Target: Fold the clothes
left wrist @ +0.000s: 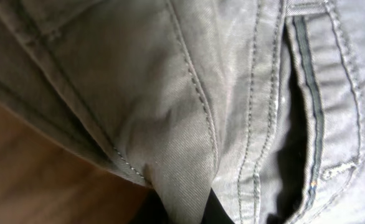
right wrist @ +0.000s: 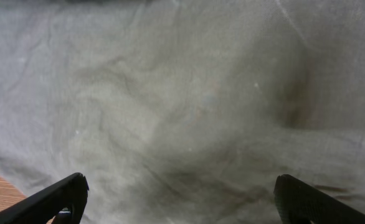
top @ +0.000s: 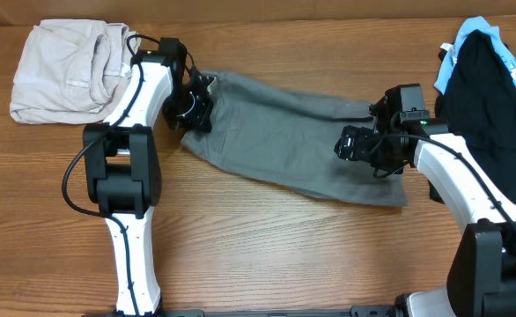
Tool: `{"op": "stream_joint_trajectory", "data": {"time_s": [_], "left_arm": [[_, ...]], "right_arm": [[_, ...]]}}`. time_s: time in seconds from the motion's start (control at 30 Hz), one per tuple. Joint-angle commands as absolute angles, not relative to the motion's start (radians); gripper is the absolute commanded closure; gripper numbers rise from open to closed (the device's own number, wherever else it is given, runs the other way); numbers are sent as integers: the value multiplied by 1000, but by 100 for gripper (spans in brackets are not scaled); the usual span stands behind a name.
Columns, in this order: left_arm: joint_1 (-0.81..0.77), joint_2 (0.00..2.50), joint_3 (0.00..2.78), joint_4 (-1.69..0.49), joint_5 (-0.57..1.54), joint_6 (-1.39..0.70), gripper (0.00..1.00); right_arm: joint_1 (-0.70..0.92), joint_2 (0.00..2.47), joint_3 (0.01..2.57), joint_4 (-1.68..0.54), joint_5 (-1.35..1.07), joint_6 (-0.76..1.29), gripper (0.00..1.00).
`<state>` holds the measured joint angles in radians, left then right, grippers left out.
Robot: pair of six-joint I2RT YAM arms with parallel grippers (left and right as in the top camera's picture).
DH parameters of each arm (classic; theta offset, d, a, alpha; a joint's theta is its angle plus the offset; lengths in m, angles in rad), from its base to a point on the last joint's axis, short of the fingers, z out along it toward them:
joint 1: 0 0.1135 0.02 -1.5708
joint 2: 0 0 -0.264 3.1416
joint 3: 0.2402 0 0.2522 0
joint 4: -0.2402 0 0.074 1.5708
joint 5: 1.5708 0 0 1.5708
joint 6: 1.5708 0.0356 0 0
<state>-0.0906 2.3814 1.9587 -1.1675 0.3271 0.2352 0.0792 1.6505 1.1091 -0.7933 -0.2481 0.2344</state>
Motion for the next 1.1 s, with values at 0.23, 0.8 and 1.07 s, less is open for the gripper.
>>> {"op": "stream_joint_trajectory", "data": {"time_s": [0.23,0.8,1.07], "left_arm": [[-105,2362,2283,-1458,148,224,96],[-109,2360,2590,-1675,60,224,96],[-152,2360,2590,-1671,57,223,96]], "right_arm": [[78,1649,1105,-788,-276,240,15],[80,1660,1105,-699,-291,283,82],[98,1784,1074,-653,-302,354,96]]}}
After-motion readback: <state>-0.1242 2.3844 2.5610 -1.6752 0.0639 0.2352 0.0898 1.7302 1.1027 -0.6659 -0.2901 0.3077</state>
